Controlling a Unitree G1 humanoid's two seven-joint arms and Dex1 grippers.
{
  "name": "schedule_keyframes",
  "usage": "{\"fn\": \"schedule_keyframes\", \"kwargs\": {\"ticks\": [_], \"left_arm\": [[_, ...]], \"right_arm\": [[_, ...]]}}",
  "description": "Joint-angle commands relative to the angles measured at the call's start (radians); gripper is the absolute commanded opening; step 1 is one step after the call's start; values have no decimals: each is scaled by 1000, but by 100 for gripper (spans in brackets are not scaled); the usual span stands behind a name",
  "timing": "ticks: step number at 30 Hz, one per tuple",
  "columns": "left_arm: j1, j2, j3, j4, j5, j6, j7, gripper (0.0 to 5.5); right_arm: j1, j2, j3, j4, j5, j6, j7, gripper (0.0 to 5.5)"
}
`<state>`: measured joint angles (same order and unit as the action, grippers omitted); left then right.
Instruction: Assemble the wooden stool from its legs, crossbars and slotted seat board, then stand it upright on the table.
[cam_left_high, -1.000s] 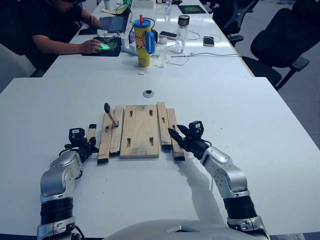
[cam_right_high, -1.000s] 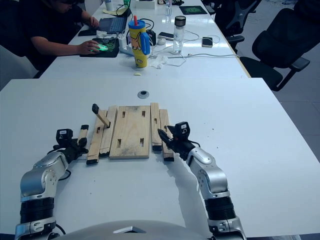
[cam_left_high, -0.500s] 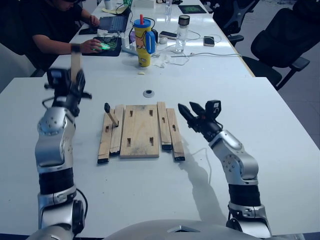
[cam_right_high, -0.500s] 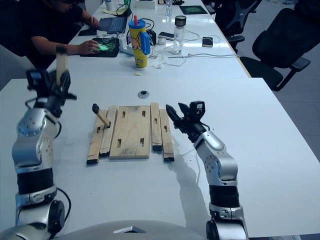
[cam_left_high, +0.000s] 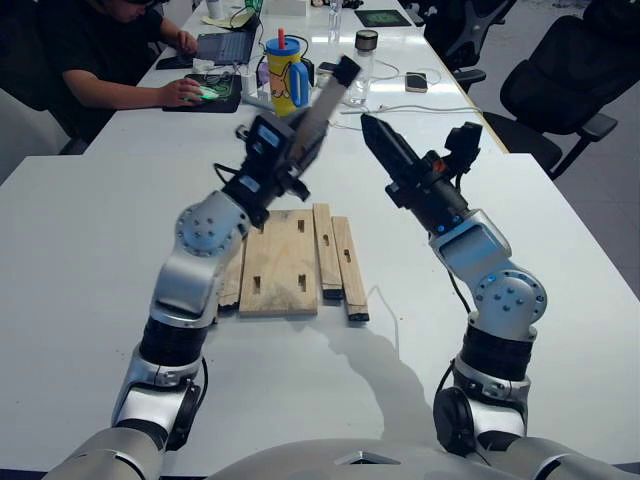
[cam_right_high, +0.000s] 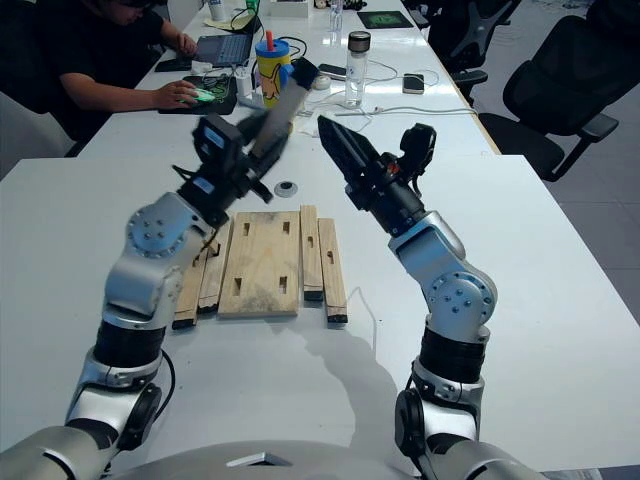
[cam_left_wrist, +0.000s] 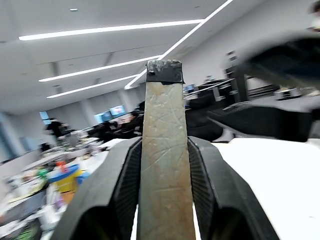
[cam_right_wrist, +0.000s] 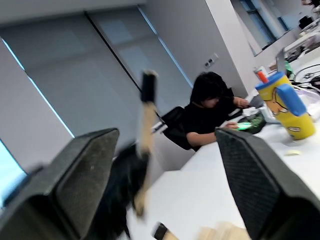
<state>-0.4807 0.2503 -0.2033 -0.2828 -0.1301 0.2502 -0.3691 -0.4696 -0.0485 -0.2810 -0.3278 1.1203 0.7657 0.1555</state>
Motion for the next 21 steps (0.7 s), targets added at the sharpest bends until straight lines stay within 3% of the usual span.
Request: {"fn": "schedule_keyframes", "kwargs": {"ticks": [1, 4, 7, 21], "left_arm": [[14, -5, -34, 29, 25, -41, -37, 132], [22, -12, -45, 39, 24, -58, -58, 132], [24, -14, -55, 44, 26, -67, -75, 132], [31, -16, -51, 63, 48, -72, -80, 132]], "right_arm": [[-38, 4, -37, 36, 99, -3, -56, 356], [-53, 3, -45, 55, 173, 2, -80, 356], [-46, -18, -29, 71, 186, 7, -91, 318], [-26, -53, -1, 87, 177, -14, -100, 81]]}}
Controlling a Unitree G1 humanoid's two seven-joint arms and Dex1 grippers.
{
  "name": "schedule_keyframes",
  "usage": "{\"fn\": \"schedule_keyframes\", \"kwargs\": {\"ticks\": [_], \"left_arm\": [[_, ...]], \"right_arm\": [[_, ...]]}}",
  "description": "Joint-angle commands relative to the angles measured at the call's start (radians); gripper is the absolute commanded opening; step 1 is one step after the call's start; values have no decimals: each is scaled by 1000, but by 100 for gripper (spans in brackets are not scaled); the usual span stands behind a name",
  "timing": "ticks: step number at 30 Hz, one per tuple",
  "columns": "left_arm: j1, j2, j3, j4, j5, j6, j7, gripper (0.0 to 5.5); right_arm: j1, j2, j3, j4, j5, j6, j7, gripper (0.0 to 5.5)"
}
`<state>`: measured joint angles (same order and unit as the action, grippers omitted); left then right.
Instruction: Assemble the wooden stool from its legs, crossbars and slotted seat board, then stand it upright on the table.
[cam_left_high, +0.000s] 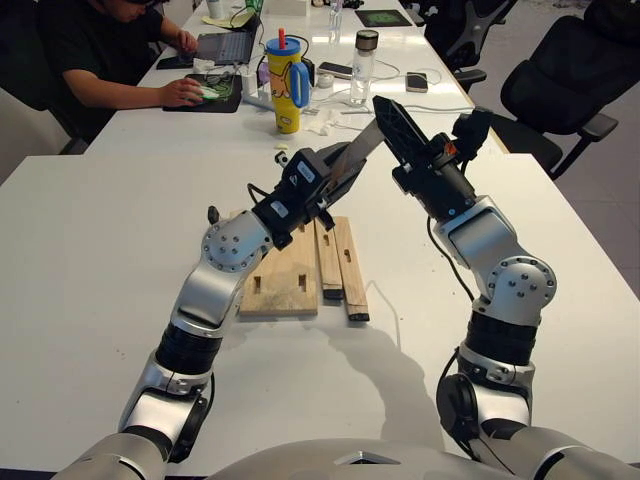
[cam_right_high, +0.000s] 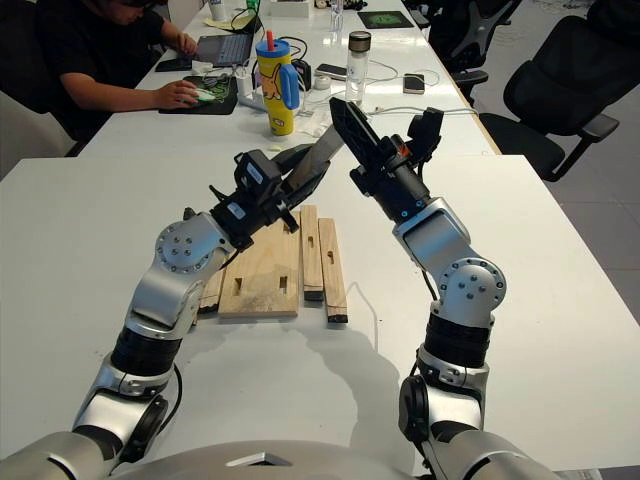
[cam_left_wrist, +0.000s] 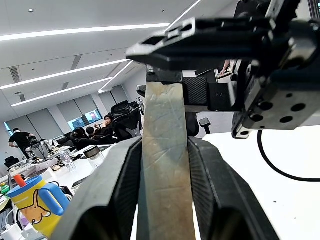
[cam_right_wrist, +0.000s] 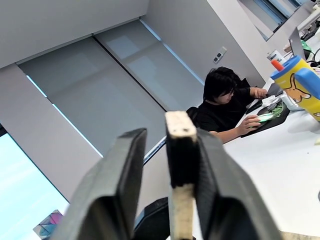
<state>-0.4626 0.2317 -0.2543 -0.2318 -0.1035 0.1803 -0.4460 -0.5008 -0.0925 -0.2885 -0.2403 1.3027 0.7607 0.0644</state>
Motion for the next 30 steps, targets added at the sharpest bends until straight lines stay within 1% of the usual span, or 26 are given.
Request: {"fn": "schedule_keyframes", "kwargs": {"ticks": [1, 3, 6, 7, 10, 12, 14, 17, 23, 25, 27, 30], "left_arm": [[15, 4, -1, 16, 25, -3, -4, 132], [20, 9, 3, 19, 39, 1, 6, 132], [28, -1, 17, 24, 49, -4, 32, 132], [32, -10, 27, 21, 43, -4, 41, 171], [46, -34, 51, 1, -6, -1, 37, 217], [54, -51, 74, -11, -36, -4, 38, 250], [57, -74, 109, -2, -59, -6, 64, 282], [110, -105, 144, 55, -64, -12, 113, 315], [210, -143, 152, 23, -71, -65, 141, 315], [233, -146, 167, -17, -74, -96, 149, 315], [241, -147, 205, -42, -70, -125, 179, 315], [227, -138, 240, -36, -52, -133, 214, 315]], "right_arm": [[7, -8, 9, -2, -6, -11, -10, 62], [8, -4, 22, 7, -18, -14, -5, 45], [7, -8, 36, 28, -40, -21, 3, 45], [7, -11, 36, 33, -47, -24, 4, 45], [16, -22, 39, 47, -90, -40, 10, 44], [27, -37, 54, 57, -178, -77, 10, 44], [44, -77, 98, 65, -345, -140, 11, 44], [64, -68, 89, 98, -445, -217, 16, 44], [92, -56, 70, 118, -506, -265, 43, 44], [137, -48, 69, 81, -521, -267, 33, 44], [201, -32, 88, 30, -547, -266, 13, 44], [289, 31, 110, -46, -552, -252, -49, 44]]}}
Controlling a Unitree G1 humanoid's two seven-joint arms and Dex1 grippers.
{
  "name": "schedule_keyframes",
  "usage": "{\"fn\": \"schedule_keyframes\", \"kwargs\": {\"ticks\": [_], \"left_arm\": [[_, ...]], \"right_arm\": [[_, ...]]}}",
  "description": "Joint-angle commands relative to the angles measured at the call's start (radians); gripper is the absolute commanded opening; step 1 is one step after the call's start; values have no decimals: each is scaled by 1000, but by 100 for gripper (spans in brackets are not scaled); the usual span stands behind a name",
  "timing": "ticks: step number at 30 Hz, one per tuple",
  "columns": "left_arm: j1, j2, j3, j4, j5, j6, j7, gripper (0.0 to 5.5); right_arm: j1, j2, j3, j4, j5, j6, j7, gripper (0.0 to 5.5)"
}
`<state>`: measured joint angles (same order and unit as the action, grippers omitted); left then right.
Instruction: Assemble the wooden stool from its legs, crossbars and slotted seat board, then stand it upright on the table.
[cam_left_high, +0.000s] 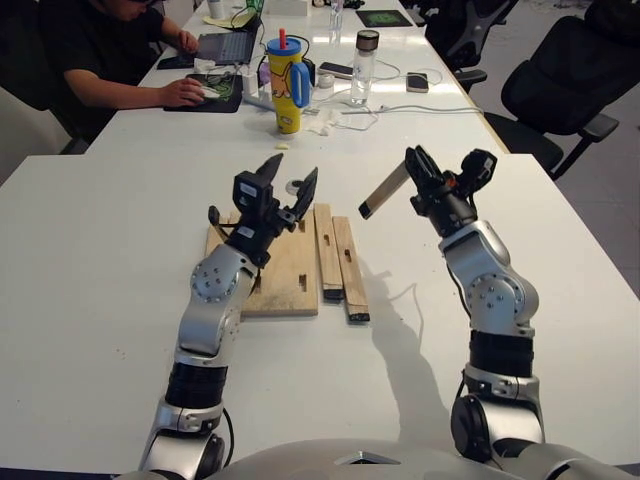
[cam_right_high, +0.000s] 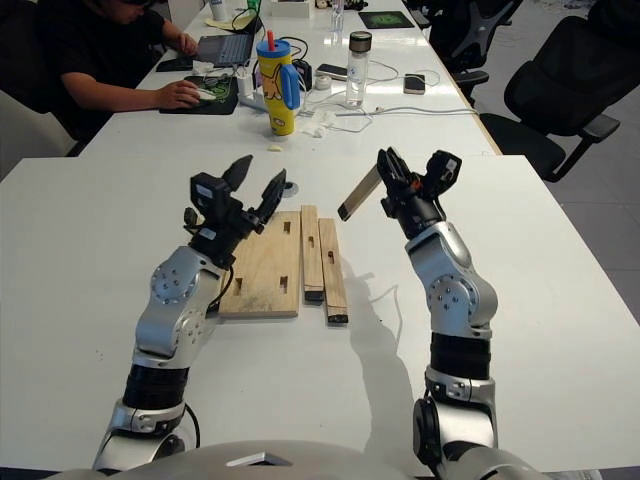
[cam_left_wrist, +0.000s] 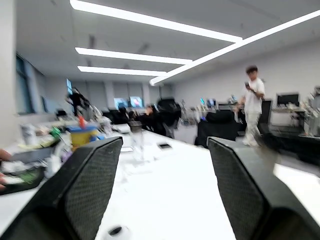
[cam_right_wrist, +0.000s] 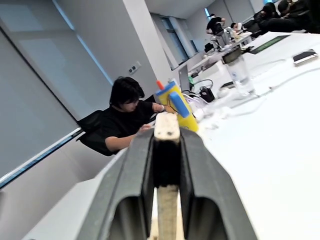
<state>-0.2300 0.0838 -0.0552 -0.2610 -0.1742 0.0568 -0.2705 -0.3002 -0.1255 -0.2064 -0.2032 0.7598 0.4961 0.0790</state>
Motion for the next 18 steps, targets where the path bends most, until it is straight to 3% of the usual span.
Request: {"fn": "schedule_keyframes", "kwargs": {"ticks": [1, 6, 18], "left_arm": [[-9, 12, 43, -2, 21, -9, 42, 315], [-11, 0, 18, -2, 31, 7, 49, 315], [-46, -6, 12, 30, 26, 20, 55, 315]], "right_arm": [[118, 87, 45, -102, -23, 11, -83, 44], [176, 172, 98, -95, -72, -23, -119, 44], [115, 222, 94, 59, -218, -142, -115, 44]]}}
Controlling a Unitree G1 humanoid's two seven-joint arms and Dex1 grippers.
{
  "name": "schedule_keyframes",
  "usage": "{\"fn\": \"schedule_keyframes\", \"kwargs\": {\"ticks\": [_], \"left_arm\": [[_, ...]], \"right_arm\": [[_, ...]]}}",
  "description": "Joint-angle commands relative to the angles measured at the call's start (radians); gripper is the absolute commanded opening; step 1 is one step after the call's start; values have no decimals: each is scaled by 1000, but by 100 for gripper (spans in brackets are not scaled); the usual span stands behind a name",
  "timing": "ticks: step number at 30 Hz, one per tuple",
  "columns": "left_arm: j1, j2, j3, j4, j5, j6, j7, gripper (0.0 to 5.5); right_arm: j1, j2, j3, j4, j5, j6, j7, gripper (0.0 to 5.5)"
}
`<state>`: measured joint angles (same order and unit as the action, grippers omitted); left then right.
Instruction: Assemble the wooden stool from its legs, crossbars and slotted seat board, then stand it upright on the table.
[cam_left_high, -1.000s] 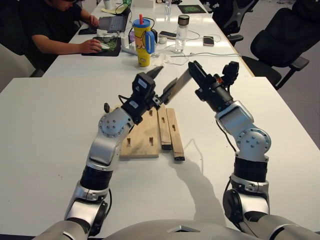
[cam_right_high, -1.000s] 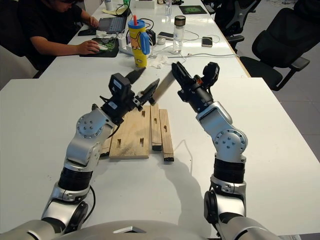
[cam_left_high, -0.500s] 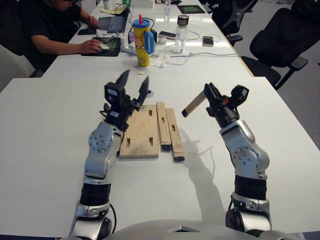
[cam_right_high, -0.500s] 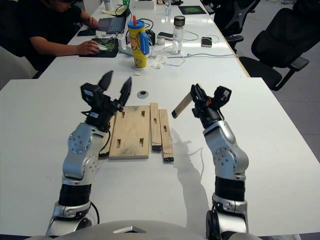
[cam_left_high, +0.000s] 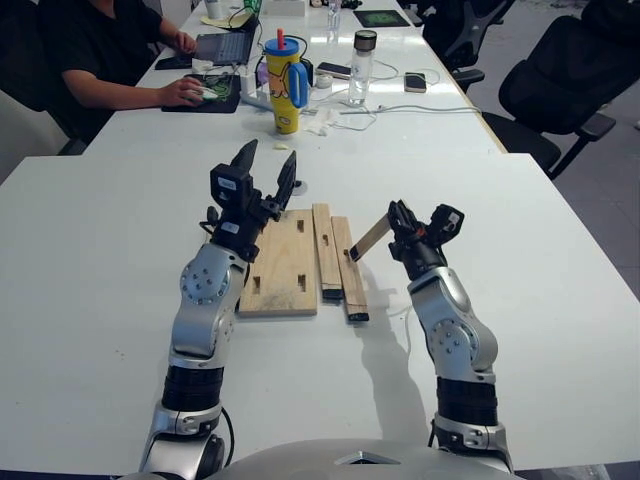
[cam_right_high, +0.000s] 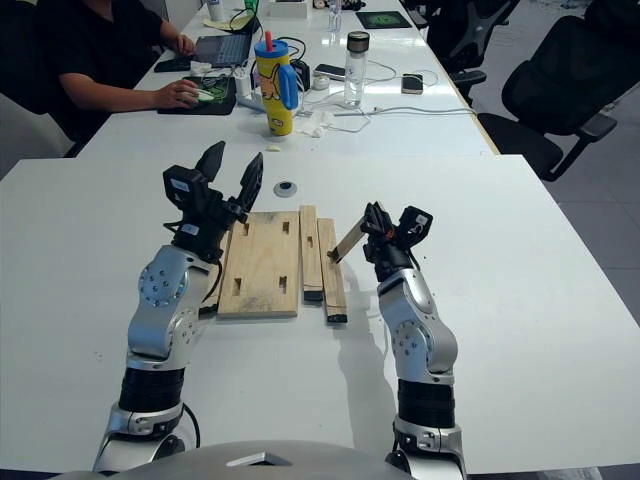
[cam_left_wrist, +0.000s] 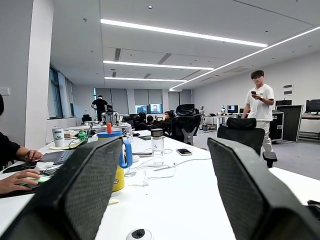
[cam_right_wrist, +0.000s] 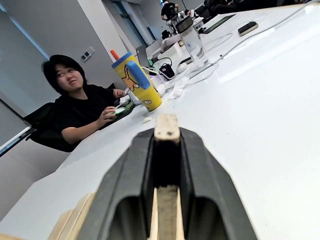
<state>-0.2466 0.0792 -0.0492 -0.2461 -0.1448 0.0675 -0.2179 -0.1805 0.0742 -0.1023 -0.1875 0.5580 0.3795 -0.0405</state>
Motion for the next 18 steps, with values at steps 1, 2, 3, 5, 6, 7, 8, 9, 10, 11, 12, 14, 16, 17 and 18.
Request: {"fn": "schedule_keyframes", "kwargs": {"ticks": [1, 2, 3, 5, 6, 7, 8, 9, 10, 11, 12, 14, 16, 17, 18], "left_arm": [[-33, -1, 7, 19, -5, 10, 1, 315], [-35, -1, 8, 22, -5, 11, 3, 315], [-36, -2, 9, 22, -4, 12, 5, 315], [-32, -3, 7, 21, -5, 14, 5, 315], [-31, -4, 6, 22, -5, 14, 4, 315], [-32, -5, 4, 24, -6, 14, 3, 315], [-35, -6, 2, 28, -6, 15, 2, 315], [-37, -7, 0, 31, -6, 15, 0, 315], [-40, -6, 0, 35, -6, 16, -1, 315], [-42, -7, -1, 39, -6, 15, -2, 315], [-45, -7, -2, 43, -6, 15, -3, 315], [-49, -6, -1, 47, -7, 15, -5, 315], [-54, -6, -1, 54, -8, 13, -7, 315], [-56, -7, -1, 56, -8, 12, -7, 315], [-57, -7, -1, 57, -9, 11, -7, 315]], "right_arm": [[-6, 27, -12, 50, -13, -32, 7, 44], [-9, 30, -13, 56, -11, -36, 8, 44], [-11, 31, -11, 58, -10, -39, 9, 44], [-7, 40, -1, 62, -9, -42, 10, 44], [-4, 46, -2, 65, -2, -42, 9, 44], [-2, 50, -1, 68, 1, -44, 10, 44], [0, 55, -2, 69, 9, -46, 11, 44], [0, 57, 0, 65, 12, -50, 14, 44], [-3, 61, 1, 63, 18, -52, 16, 44], [-7, 63, 2, 62, 23, -53, 20, 44], [-11, 65, 3, 64, 28, -53, 23, 44], [-18, 69, 6, 75, 37, -52, 29, 44], [-17, 70, 8, 93, 35, -56, 32, 44], [-14, 71, 8, 105, 33, -61, 33, 44], [-11, 71, 8, 118, 32, -65, 35, 44]]}}
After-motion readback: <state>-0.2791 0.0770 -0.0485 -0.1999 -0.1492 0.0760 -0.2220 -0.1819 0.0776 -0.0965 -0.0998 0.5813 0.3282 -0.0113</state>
